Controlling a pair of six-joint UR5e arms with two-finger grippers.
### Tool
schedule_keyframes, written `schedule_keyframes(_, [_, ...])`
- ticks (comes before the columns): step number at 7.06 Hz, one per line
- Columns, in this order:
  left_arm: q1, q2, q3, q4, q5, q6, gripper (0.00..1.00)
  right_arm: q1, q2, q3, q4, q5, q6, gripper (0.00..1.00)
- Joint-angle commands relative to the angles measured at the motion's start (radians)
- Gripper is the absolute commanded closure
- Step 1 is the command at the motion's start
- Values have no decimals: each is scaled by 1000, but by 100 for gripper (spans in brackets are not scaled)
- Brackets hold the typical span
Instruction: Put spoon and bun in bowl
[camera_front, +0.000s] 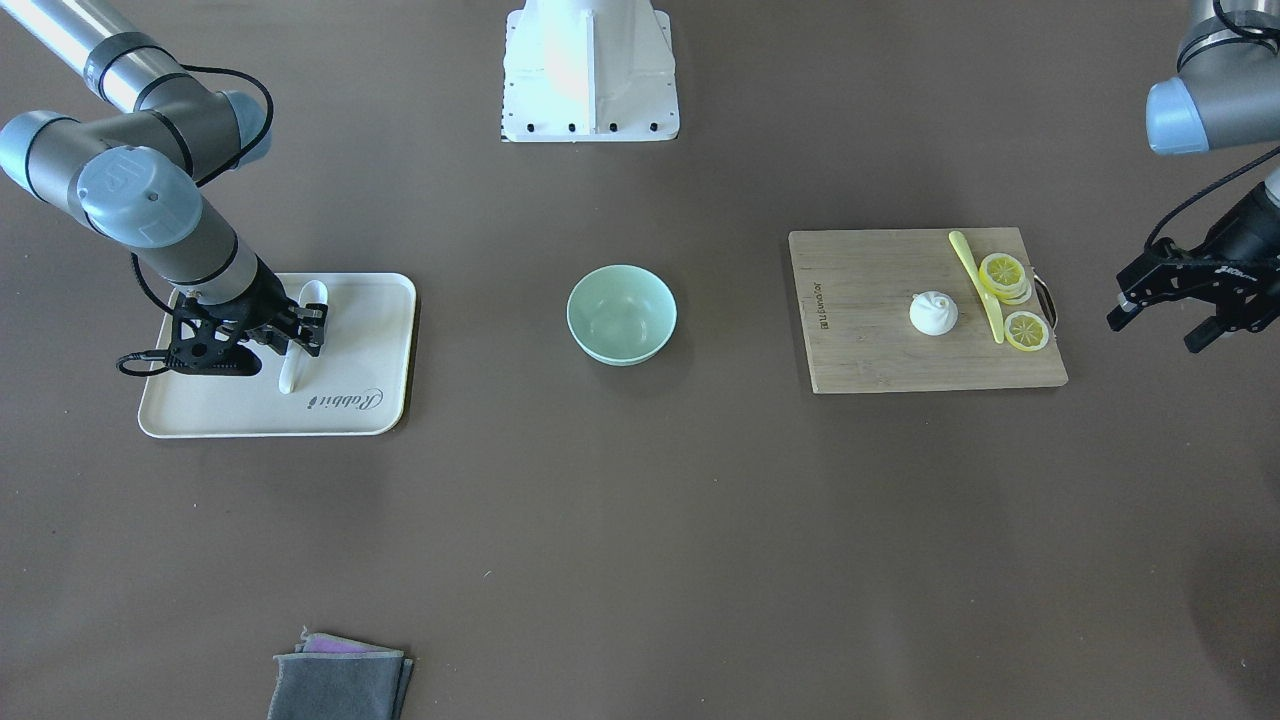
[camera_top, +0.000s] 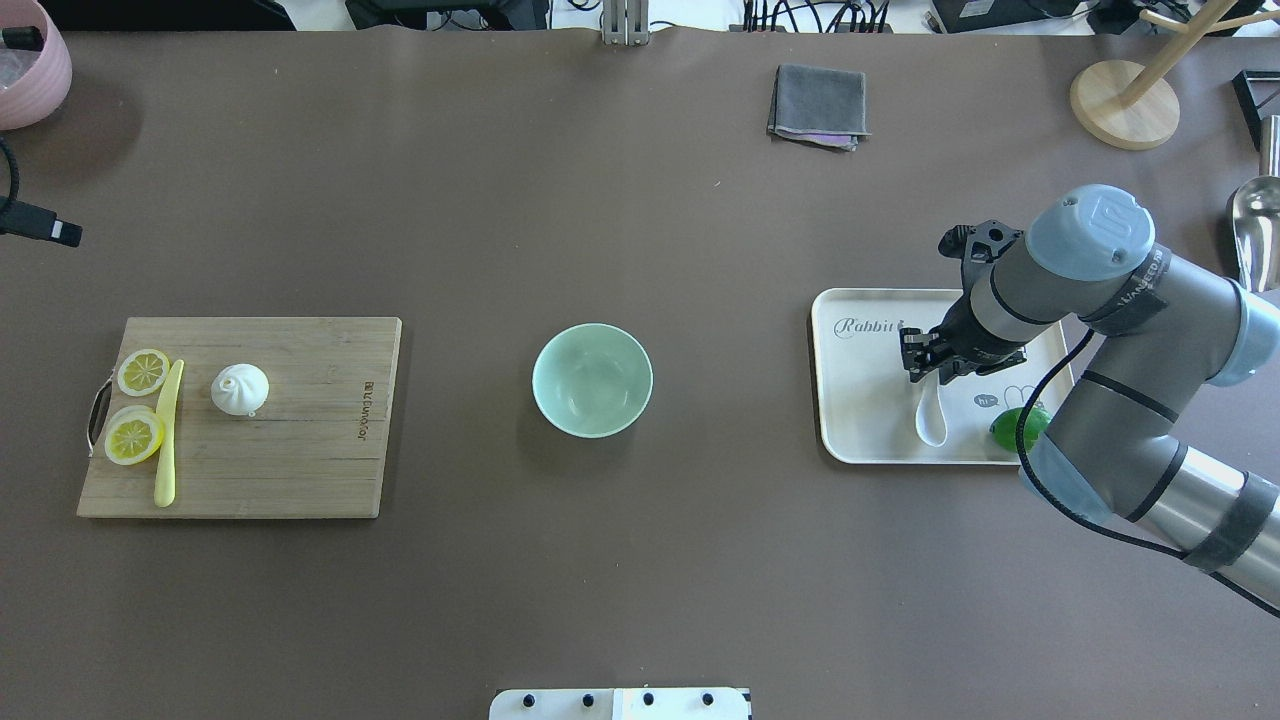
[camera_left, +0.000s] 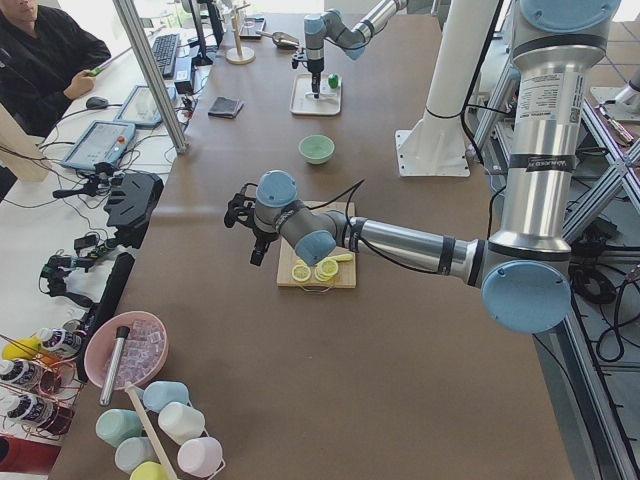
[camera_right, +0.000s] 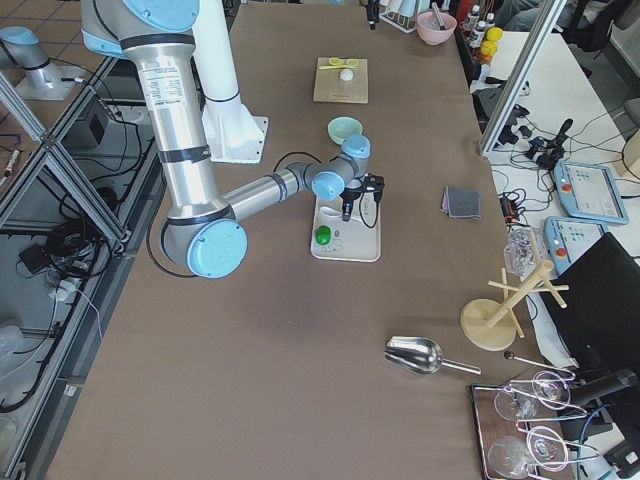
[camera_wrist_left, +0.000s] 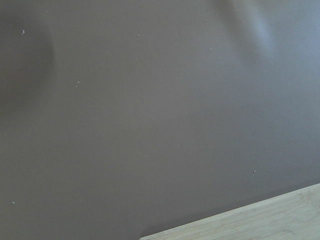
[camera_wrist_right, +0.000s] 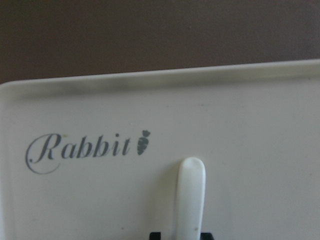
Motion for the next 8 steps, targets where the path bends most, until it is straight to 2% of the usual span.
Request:
schedule_keyframes(1, [0,-8,5,1,0,0,2,5,9,0,-2,1,0,100])
schedule_keyframes(3, [3,-14,17,1,3,-1,2,21,13,52,-4,17,1,100])
schedule_keyframes(4, [6,-20,23,1,3,-1,2,24,62,68,-13,35,36,100])
schedule_keyframes(5, [47,-20,29,1,4,-1,2,4,114,57,-13,35,135,100])
schedule_keyframes(7, [136,-21,8,-9,6,-53,2,-5,175,59,-14,35,156,100])
schedule_keyframes(8, [188,-17,-9,-96,9,-146,2,-19,194,56,-14,24,156,100])
